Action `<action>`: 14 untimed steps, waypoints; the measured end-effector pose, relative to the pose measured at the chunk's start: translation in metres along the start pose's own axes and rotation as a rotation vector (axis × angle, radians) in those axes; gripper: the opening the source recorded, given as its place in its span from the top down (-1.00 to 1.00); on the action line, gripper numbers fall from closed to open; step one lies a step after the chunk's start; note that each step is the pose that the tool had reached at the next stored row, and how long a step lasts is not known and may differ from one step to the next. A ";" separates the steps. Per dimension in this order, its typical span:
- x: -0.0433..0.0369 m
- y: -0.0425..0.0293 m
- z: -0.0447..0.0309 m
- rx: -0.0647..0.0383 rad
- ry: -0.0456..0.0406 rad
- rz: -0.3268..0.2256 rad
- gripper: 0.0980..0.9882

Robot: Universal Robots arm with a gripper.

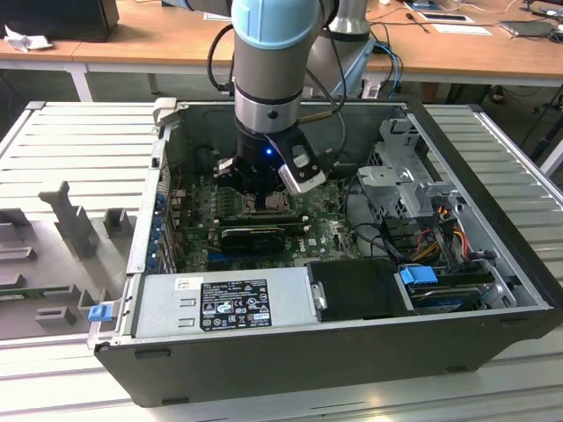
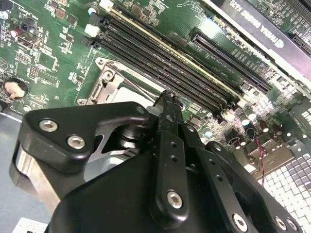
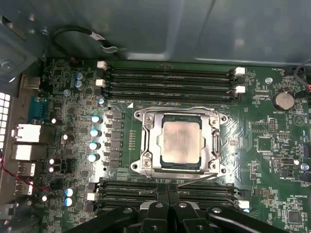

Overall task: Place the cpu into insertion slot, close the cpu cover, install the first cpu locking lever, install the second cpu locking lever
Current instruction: 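Install the second cpu locking lever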

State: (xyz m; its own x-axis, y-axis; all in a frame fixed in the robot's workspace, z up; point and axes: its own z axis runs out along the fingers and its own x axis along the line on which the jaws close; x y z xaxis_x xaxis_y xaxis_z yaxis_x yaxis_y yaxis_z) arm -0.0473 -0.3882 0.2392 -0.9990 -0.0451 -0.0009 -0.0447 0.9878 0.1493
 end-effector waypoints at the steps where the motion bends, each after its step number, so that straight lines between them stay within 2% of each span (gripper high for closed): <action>1: 0.0004 0.0000 0.0005 -0.001 -0.0001 0.000 0.98; 5: 0.0034 -0.0005 0.0045 -0.001 -0.0001 0.000 0.98; 8: 0.0055 -0.0019 0.0142 -0.001 -0.0003 -0.001 0.98; 9: 0.0061 -0.0025 0.0182 -0.004 0.0000 -0.003 0.98; 10: 0.0066 -0.0027 0.0191 -0.011 0.0001 -0.005 0.98; 12: 0.0072 -0.0047 0.0191 -0.073 -0.0030 -0.006 0.98; 13: 0.0085 -0.0063 0.0191 -0.089 -0.0039 -0.006 0.98; 14: 0.0093 -0.0077 0.0189 -0.097 -0.0043 -0.006 0.98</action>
State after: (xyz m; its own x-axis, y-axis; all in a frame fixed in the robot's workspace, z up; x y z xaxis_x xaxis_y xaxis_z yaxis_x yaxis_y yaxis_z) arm -0.0563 -0.3934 0.2194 -0.9987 -0.0501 -0.0062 -0.0501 0.9684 0.2443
